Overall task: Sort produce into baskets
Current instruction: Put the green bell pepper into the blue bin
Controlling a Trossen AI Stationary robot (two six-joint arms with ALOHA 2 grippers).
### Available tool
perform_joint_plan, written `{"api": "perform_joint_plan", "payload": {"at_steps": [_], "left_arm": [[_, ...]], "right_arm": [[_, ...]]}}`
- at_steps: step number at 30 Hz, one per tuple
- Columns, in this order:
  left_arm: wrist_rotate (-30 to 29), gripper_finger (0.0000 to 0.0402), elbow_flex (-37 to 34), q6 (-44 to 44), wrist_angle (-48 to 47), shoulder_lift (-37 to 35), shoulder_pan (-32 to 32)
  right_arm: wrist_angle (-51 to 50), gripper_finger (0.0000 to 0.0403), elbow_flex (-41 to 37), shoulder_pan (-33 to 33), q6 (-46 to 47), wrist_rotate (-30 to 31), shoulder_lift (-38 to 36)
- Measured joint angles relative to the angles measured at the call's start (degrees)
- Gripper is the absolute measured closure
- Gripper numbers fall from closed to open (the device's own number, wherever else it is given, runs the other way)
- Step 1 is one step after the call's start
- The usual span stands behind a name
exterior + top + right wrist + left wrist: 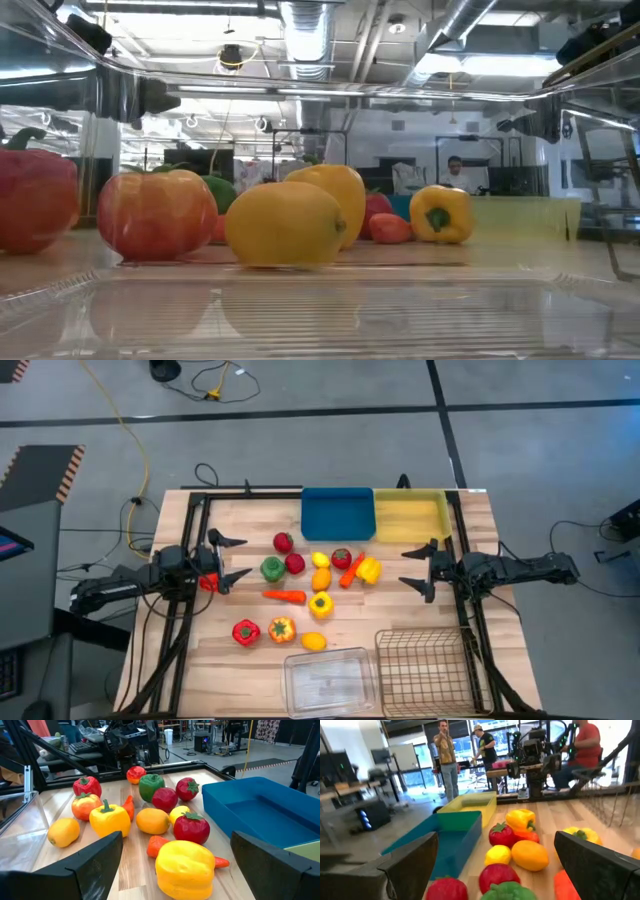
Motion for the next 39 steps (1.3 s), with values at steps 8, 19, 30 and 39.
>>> {"api": "perform_joint_plan", "payload": {"at_steps": [8,19,30,39], "left_arm": [[0.25,0.0015,0.0,-14.36,1.07,0.0,0.01],[-1.85,0.0015,0.78,-23.75,7.93,0.18,-0.01],[-12.12,0.0015,17.25,-17.62,1.19,18.18,-0.01],[-13.14,0.0015,36.02,-15.81,-20.51,44.21,-0.01]], "right_arm": [[0.0,0.0006,0.01,0.0,0.0,-0.02,0.0],[-0.01,0.0006,0.0,0.01,0.0,-0.02,0.0],[0.01,0.0006,0.02,0.01,-0.02,-0.01,0.0],[-0.01,0.0006,0.0,0.01,0.0,-0.02,0.0]]}}
